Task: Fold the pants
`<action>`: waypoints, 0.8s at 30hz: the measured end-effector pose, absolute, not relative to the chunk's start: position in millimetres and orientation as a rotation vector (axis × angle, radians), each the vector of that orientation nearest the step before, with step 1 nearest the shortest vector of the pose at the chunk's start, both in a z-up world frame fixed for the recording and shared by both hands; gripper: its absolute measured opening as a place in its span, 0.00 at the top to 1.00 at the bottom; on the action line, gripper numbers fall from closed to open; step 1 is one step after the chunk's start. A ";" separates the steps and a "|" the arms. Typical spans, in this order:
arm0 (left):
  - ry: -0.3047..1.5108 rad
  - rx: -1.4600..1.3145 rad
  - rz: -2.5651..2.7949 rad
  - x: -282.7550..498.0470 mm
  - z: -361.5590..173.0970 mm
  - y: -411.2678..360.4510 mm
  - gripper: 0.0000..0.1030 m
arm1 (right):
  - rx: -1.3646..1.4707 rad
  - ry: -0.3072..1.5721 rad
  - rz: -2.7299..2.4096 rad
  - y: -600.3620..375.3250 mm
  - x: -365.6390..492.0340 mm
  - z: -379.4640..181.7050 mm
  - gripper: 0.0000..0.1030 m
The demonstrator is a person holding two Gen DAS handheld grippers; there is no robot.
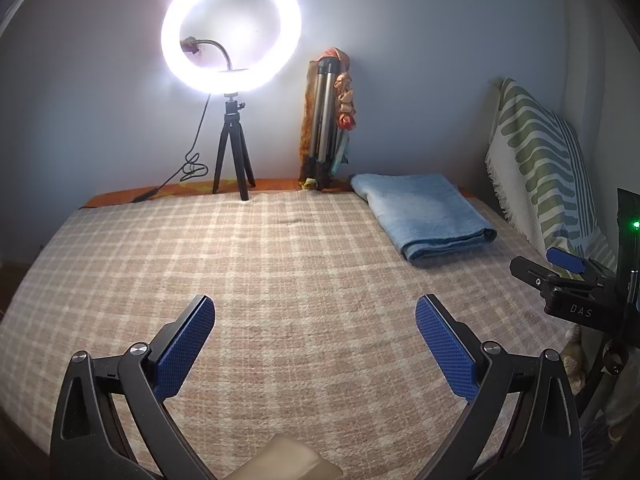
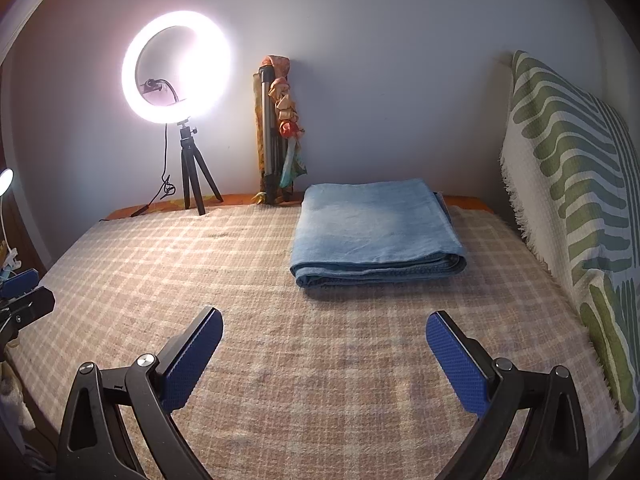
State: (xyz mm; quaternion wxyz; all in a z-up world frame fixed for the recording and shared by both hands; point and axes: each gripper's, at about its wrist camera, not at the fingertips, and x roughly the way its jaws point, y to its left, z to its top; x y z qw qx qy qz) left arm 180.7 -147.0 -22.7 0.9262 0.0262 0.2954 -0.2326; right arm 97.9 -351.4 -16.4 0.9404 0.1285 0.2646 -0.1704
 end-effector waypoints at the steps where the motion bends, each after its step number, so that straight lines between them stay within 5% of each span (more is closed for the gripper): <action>1: 0.604 0.056 -0.478 180.5 -22.7 -147.1 0.02 | 0.264 0.540 -0.347 -351.4 98.0 -16.4 0.00; 24: 0.591 0.079 -0.471 179.3 -24.2 -147.9 0.02 | 0.274 0.554 -0.332 -351.3 101.0 -18.8 0.00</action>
